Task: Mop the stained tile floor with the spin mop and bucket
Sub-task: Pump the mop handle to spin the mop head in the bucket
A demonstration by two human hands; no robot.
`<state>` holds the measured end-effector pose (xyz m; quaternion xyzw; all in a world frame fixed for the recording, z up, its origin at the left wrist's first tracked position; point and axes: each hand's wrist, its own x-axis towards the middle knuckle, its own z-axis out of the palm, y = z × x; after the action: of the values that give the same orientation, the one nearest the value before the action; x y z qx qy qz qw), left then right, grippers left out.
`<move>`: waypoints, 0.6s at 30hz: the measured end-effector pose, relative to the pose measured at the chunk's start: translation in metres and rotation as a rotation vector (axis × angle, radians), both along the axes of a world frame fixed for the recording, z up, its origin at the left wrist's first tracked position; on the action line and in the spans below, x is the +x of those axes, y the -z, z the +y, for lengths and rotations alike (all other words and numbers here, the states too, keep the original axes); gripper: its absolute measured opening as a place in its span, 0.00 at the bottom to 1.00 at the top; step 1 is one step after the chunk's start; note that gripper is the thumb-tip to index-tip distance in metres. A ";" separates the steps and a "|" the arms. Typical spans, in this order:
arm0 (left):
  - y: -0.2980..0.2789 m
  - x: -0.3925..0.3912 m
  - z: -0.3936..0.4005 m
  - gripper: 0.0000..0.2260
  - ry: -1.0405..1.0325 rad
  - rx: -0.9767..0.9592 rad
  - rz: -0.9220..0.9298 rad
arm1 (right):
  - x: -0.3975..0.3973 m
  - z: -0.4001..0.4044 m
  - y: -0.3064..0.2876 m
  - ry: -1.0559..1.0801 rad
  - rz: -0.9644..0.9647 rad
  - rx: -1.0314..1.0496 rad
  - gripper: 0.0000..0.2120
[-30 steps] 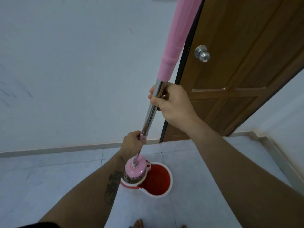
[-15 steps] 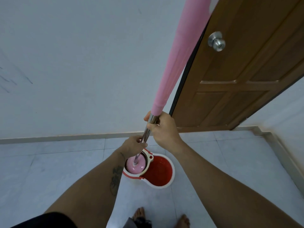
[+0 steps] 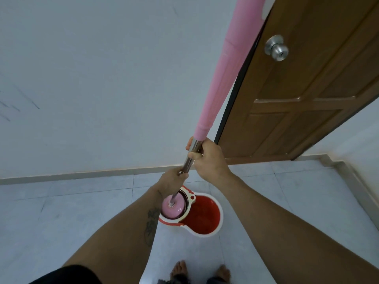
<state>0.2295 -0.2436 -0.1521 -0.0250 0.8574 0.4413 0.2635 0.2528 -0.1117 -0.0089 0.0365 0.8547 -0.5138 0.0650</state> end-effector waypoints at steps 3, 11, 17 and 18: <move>0.002 -0.009 0.004 0.13 0.007 -0.041 0.027 | -0.011 0.004 0.003 -0.025 -0.001 -0.002 0.11; 0.036 -0.021 -0.014 0.10 -0.039 -0.050 0.137 | -0.046 -0.002 0.032 -0.039 0.059 -0.197 0.11; 0.058 -0.024 -0.007 0.04 -0.215 0.063 0.163 | -0.049 0.010 0.096 0.308 -0.250 -1.012 0.14; 0.061 -0.025 -0.006 0.04 -0.221 0.082 0.199 | -0.048 0.014 0.115 0.374 -0.289 -1.037 0.14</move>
<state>0.2041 -0.2495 -0.2132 -0.0647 0.8526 0.5026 0.1279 0.2045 -0.0977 -0.1242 0.2203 0.4519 -0.8588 0.0988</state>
